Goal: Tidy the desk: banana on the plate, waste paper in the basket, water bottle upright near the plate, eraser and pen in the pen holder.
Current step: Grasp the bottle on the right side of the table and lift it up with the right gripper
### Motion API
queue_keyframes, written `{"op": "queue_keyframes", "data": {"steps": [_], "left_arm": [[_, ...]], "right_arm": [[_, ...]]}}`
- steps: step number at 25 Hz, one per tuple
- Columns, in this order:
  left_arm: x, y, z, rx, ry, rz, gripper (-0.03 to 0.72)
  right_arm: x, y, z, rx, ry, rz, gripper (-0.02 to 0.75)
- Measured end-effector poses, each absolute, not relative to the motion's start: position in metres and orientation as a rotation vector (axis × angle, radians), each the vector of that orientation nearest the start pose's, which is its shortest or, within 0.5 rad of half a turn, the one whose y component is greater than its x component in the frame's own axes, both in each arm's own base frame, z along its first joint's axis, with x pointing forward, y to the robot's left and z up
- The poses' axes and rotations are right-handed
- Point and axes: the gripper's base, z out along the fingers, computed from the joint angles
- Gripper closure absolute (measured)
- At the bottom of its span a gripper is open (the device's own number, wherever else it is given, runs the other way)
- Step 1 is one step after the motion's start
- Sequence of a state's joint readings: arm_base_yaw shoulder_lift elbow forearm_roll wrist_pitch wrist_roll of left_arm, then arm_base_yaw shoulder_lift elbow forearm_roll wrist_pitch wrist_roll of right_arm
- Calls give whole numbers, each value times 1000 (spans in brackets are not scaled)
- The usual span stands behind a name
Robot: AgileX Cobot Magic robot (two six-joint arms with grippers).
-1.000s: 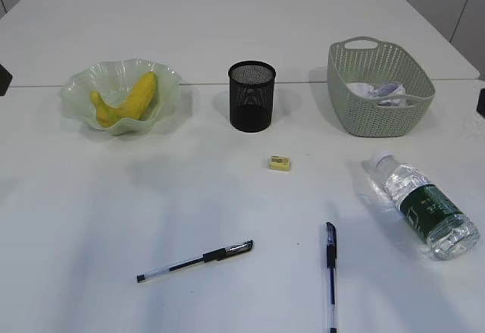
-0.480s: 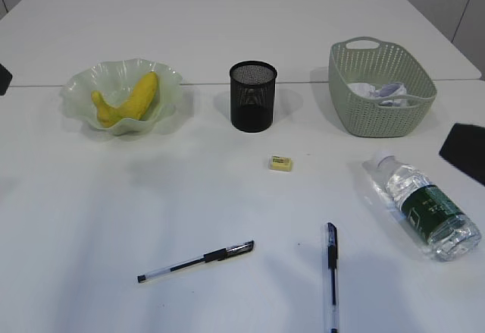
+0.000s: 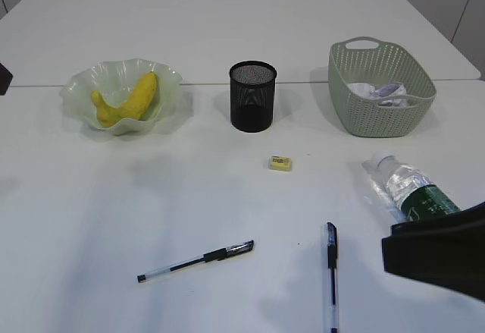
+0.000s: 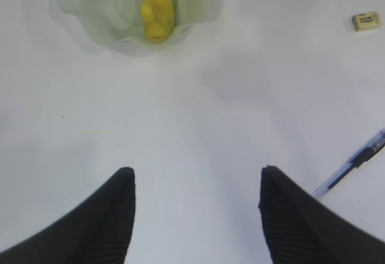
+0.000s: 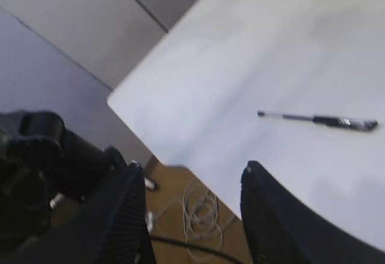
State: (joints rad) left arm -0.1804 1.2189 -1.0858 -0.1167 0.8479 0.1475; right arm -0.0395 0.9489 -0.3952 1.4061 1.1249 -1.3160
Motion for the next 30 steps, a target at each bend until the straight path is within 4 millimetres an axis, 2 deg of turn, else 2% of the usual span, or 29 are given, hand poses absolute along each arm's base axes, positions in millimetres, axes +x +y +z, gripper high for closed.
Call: {"op": "queue_keyframes", "data": {"steps": [4, 7, 9, 12, 18, 21, 26, 30], "left_arm": [[242, -52, 341, 346, 2439, -156, 223], [242, -52, 341, 346, 2439, -156, 223], [242, -52, 342, 345, 2436, -156, 223], [242, -52, 342, 344, 2431, -155, 223], [242, -52, 343, 343, 2426, -155, 223], [242, -52, 343, 343, 2426, -155, 223], [242, -52, 343, 343, 2426, -155, 223], [242, -52, 343, 343, 2426, -155, 223]], "right_arm": [[164, 47, 260, -485, 2188, 986, 355], [176, 28, 253, -422, 2361, 706, 355], [178, 15, 241, -380, 2497, 484, 355], [179, 1, 231, -367, 2611, 208, 357], [182, -4, 230, -438, 2621, -125, 360], [188, -2, 239, -398, 2582, -168, 360], [196, 11, 250, -382, 2521, -48, 359], [209, 16, 252, -381, 2528, 20, 324]]}}
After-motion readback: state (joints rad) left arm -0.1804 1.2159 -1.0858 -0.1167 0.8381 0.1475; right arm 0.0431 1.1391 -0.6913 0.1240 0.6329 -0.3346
